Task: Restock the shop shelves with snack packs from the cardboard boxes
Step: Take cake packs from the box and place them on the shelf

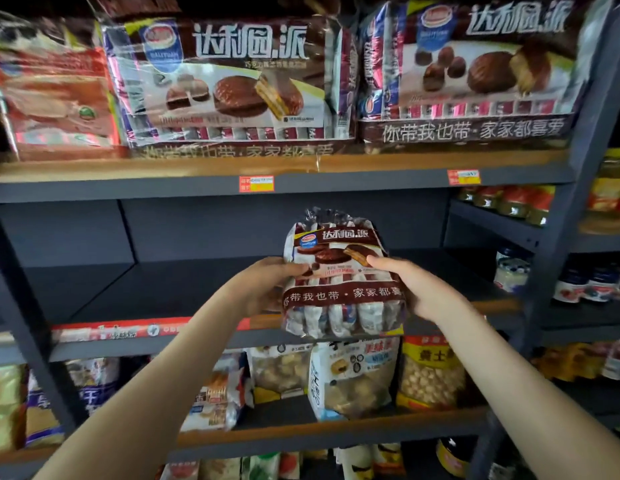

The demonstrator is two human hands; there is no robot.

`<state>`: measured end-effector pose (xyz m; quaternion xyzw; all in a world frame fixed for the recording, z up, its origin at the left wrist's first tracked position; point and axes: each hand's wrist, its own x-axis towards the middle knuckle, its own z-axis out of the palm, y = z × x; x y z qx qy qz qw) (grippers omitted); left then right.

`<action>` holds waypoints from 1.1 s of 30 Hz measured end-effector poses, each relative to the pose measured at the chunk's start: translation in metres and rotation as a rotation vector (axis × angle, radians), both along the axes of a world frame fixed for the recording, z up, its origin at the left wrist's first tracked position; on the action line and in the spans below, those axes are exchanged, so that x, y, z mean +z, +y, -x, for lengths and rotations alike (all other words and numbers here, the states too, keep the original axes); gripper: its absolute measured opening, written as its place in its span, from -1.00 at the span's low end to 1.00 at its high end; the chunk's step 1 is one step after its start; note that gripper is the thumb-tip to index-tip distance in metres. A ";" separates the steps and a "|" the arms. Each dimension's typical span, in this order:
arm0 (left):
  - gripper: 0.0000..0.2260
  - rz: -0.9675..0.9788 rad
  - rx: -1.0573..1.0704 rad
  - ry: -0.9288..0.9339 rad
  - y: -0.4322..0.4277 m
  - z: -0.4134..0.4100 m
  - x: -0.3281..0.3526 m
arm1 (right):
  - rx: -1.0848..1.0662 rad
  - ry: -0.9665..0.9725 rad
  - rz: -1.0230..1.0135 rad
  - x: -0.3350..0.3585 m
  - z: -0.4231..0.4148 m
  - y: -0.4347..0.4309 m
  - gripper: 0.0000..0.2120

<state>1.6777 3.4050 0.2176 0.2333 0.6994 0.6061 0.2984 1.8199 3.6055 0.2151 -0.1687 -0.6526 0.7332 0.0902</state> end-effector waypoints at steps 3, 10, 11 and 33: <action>-0.67 -0.018 -0.030 -0.030 0.041 0.028 0.000 | -0.050 0.001 0.025 0.006 0.020 0.038 -0.74; -0.49 -0.024 -0.198 -0.054 0.140 0.079 -0.004 | -0.169 -0.036 0.045 0.002 0.067 0.142 -0.56; -0.42 -0.033 -0.215 -0.020 0.156 0.084 -0.011 | -0.166 -0.033 0.029 0.001 0.073 0.156 -0.53; -0.16 0.664 -0.134 1.810 0.247 0.139 -0.050 | -0.087 -0.098 -1.913 -0.048 0.125 0.242 0.23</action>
